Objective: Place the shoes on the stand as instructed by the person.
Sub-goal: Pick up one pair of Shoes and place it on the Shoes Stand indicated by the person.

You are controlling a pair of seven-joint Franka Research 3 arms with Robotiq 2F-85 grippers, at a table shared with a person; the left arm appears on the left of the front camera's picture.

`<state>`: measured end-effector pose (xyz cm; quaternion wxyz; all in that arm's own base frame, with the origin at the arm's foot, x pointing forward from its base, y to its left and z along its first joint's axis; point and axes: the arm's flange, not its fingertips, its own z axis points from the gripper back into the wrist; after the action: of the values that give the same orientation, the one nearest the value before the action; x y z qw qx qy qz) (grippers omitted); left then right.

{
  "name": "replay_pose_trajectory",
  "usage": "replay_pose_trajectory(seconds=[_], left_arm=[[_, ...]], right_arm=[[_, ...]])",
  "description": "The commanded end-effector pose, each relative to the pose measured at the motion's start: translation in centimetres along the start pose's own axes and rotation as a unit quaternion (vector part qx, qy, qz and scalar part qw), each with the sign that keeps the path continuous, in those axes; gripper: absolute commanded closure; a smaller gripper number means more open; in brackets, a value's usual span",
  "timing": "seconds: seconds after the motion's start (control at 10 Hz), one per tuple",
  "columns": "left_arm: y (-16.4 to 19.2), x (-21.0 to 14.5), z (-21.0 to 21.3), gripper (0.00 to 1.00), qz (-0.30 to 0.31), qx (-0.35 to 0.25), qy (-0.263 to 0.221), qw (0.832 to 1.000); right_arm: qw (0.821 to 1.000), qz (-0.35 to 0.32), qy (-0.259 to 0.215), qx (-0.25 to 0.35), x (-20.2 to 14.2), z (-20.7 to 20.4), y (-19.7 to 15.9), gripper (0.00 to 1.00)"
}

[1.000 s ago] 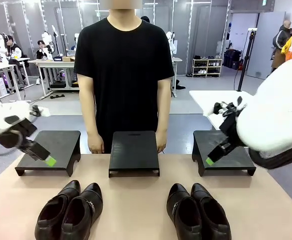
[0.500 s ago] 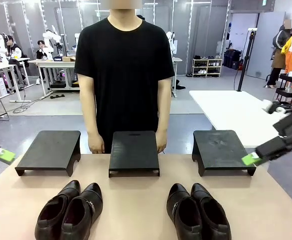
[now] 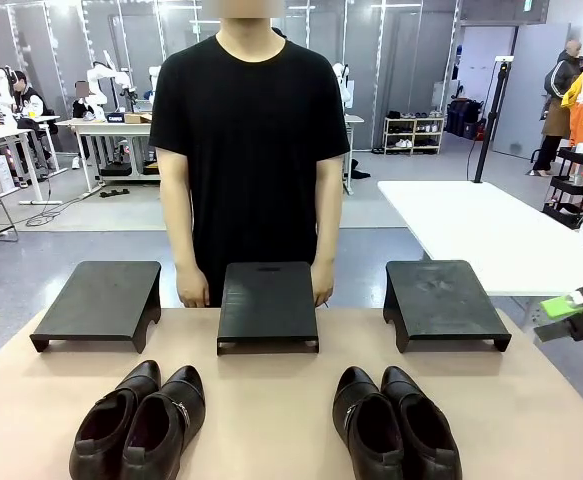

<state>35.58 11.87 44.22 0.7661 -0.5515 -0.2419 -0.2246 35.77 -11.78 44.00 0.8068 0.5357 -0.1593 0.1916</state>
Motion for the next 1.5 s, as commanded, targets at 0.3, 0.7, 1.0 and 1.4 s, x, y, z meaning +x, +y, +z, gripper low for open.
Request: replay_pose_trajectory(seconds=[0.3, 0.7, 1.0, 1.4], left_arm=[[4.1, -5.8, 6.6, 0.00, 0.039, -0.034, -0.065, 0.997], [4.8, -10.3, 11.1, 0.00, 0.107, 0.008, -0.128, 0.986], [5.1, -12.0, 12.8, 0.00, 0.138, 0.026, -0.158, 0.977], [4.9, -12.6, 12.4, 0.00, 0.129, 0.023, -0.154, 0.979]], right_arm=[[0.996, -0.048, -0.065, 0.046, -3.4, 6.0, -4.9, 0.00], [0.988, -0.094, -0.119, 0.041, -7.4, 9.3, -7.7, 0.00], [0.981, -0.122, -0.146, 0.029, -9.0, 11.3, -8.5, 0.00], [0.983, -0.121, -0.139, 0.022, -9.7, 11.2, -8.3, 0.00]])
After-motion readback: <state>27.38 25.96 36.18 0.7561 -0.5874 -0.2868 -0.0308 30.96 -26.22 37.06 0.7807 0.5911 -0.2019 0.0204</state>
